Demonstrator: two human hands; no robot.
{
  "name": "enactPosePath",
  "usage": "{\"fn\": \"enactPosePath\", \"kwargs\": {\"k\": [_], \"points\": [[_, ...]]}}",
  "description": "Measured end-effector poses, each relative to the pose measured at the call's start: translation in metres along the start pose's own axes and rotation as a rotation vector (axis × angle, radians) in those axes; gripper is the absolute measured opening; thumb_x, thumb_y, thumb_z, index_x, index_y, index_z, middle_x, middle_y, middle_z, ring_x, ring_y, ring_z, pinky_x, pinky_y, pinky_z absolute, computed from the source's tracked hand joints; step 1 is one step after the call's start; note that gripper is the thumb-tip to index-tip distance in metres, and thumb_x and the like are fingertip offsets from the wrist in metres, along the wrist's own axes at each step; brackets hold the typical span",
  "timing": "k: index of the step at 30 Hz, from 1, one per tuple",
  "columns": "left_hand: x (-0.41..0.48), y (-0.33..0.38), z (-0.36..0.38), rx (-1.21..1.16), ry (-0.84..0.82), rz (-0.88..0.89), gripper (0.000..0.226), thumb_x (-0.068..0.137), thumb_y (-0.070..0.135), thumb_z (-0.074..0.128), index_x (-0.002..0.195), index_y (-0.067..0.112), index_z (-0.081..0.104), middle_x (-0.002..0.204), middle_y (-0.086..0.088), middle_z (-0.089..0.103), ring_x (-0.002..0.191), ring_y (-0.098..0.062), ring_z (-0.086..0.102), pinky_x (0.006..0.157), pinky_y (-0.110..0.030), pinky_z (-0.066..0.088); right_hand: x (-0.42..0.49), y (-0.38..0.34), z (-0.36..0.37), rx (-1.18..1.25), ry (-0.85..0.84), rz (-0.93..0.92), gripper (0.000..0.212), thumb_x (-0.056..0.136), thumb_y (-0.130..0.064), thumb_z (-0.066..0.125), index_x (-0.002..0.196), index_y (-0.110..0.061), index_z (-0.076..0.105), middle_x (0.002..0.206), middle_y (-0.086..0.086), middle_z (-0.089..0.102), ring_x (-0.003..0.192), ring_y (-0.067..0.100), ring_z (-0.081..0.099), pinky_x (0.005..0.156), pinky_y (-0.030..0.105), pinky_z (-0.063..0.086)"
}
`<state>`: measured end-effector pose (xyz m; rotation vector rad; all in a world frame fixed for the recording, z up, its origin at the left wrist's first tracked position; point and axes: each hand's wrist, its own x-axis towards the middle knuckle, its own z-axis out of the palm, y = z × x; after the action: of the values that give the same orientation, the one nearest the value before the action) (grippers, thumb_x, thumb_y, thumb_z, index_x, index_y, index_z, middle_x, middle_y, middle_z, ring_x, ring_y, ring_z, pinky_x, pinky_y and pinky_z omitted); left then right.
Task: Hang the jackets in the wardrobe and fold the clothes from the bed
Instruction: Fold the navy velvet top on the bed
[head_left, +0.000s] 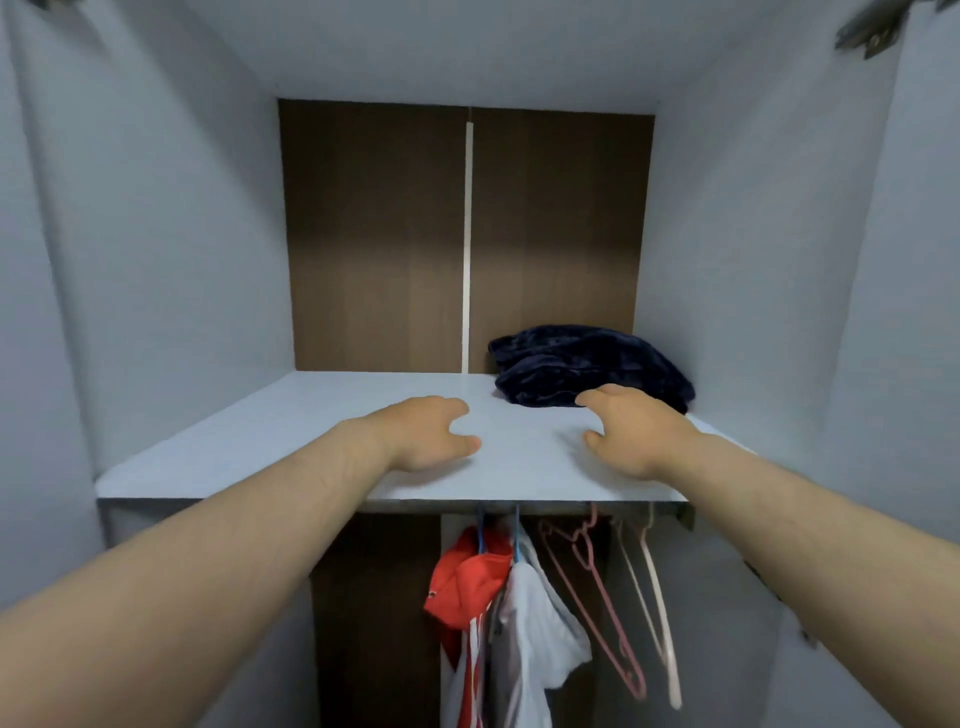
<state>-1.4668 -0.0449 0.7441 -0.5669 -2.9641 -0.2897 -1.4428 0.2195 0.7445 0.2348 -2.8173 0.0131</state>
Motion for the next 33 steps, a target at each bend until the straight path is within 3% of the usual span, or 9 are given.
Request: {"fn": "enactPosePath", "kwargs": {"k": [4, 7, 9, 12, 15, 19, 26, 33], "points": [[-0.055, 0.007, -0.011, 0.18, 0.055, -0.094, 0.067, 0.098, 0.055, 0.044, 0.154, 0.024, 0.028, 0.16, -0.002, 0.03, 0.146, -0.024, 0.03, 0.119, -0.039, 0.026, -0.026, -0.019, -0.005, -0.097, 0.008, -0.1, 0.053, 0.098, -0.036, 0.046, 0.147, -0.018, 0.037, 0.148, 0.008, 0.041, 0.135, 0.03, 0.038, 0.107, 0.044, 0.039], [-0.104, 0.019, -0.011, 0.313, 0.053, -0.16, 0.066, 0.097, 0.054, 0.044, 0.154, 0.025, 0.028, 0.158, -0.003, 0.032, 0.145, -0.024, 0.029, 0.118, -0.041, 0.027, -0.055, -0.046, 0.002, -0.129, -0.031, -0.217, 0.062, 0.102, -0.038, 0.04, 0.157, -0.021, 0.017, 0.165, 0.012, 0.011, 0.151, 0.034, 0.01, 0.12, 0.046, 0.021], [-0.139, 0.028, -0.006, 0.386, 0.016, -0.211, 0.066, 0.096, 0.053, 0.044, 0.153, 0.024, 0.027, 0.156, -0.005, 0.032, 0.145, -0.025, 0.026, 0.118, -0.044, 0.025, -0.076, -0.064, 0.008, -0.097, -0.019, -0.295, 0.061, 0.104, -0.037, 0.037, 0.158, -0.023, 0.013, 0.166, 0.011, 0.004, 0.152, 0.035, 0.005, 0.122, 0.047, 0.017], [-0.196, 0.034, 0.005, 0.362, 0.037, -0.276, 0.059, 0.095, 0.043, 0.049, 0.147, 0.021, 0.034, 0.143, -0.005, 0.041, 0.138, -0.027, 0.033, 0.113, -0.044, 0.032, -0.108, -0.087, 0.011, -0.01, 0.014, -0.39, 0.057, 0.102, -0.034, 0.04, 0.155, -0.022, 0.023, 0.162, 0.013, 0.02, 0.147, 0.036, 0.019, 0.118, 0.046, 0.026], [-0.263, 0.034, 0.018, 0.267, 0.087, -0.385, 0.064, 0.094, 0.035, 0.052, 0.152, 0.019, 0.029, 0.15, -0.004, 0.037, 0.141, -0.025, 0.032, 0.113, -0.043, 0.033, -0.139, -0.113, 0.009, 0.082, 0.062, -0.503, 0.05, 0.1, -0.031, 0.044, 0.148, -0.022, 0.035, 0.15, 0.01, 0.039, 0.136, 0.031, 0.036, 0.111, 0.043, 0.036], [-0.361, 0.031, 0.041, 0.216, 0.108, -0.56, 0.066, 0.096, 0.034, 0.052, 0.155, 0.02, 0.026, 0.158, -0.003, 0.031, 0.144, -0.024, 0.03, 0.117, -0.038, 0.029, -0.186, -0.163, 0.01, 0.17, 0.01, -0.667, 0.055, 0.103, -0.028, 0.041, 0.155, -0.021, 0.025, 0.159, 0.007, 0.03, 0.145, 0.028, 0.027, 0.117, 0.042, 0.03], [-0.538, 0.038, 0.082, 0.195, 0.118, -0.86, 0.059, 0.097, 0.035, 0.051, 0.151, 0.02, 0.033, 0.153, -0.003, 0.04, 0.138, -0.024, 0.039, 0.114, -0.035, 0.033, -0.295, -0.256, 0.039, 0.379, -0.204, -0.869, 0.055, 0.105, -0.029, 0.038, 0.157, -0.025, 0.019, 0.159, 0.002, 0.032, 0.143, 0.026, 0.035, 0.112, 0.04, 0.036], [-0.688, 0.075, 0.121, 0.048, 0.115, -1.127, 0.051, 0.098, 0.037, 0.049, 0.147, 0.027, 0.039, 0.147, 0.003, 0.047, 0.127, -0.018, 0.05, 0.105, -0.034, 0.041, -0.406, -0.327, 0.061, 0.437, -0.331, -1.053, 0.055, 0.104, -0.031, 0.038, 0.156, -0.03, 0.021, 0.154, 0.002, 0.042, 0.135, 0.027, 0.045, 0.103, 0.036, 0.043]]}}
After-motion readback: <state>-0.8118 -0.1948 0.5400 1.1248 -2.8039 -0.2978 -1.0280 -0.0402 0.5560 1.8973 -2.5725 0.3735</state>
